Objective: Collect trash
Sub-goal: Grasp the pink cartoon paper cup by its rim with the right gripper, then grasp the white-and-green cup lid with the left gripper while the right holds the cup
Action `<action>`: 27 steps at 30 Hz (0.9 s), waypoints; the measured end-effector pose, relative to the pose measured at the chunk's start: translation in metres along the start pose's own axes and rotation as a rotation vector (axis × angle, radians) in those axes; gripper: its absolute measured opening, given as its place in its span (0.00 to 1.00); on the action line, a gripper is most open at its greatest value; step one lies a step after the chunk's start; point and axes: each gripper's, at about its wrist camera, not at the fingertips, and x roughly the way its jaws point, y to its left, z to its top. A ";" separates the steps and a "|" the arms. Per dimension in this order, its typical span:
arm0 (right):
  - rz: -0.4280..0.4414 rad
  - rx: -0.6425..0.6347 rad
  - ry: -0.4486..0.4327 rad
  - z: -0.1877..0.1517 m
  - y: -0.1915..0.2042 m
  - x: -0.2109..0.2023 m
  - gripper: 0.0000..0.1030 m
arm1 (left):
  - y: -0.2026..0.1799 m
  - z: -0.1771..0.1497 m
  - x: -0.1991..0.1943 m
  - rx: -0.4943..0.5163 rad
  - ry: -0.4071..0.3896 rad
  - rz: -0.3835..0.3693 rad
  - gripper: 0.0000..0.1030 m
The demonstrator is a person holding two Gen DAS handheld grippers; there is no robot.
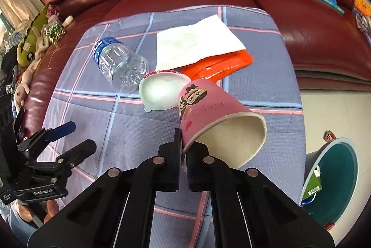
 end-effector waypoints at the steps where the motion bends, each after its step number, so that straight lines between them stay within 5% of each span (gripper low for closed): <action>1: -0.005 0.000 0.000 -0.001 -0.001 -0.001 0.05 | -0.001 0.001 0.001 0.005 -0.001 0.000 0.82; 12: -0.018 0.051 -0.002 -0.012 -0.027 -0.009 0.05 | -0.032 0.021 0.015 0.097 -0.017 -0.014 0.81; 19: -0.003 0.070 -0.006 -0.014 -0.039 -0.009 0.05 | -0.057 0.031 0.030 0.147 -0.011 -0.041 0.56; 27: 0.041 0.101 0.000 -0.018 -0.050 -0.004 0.06 | -0.065 0.045 0.056 0.157 0.010 0.001 0.55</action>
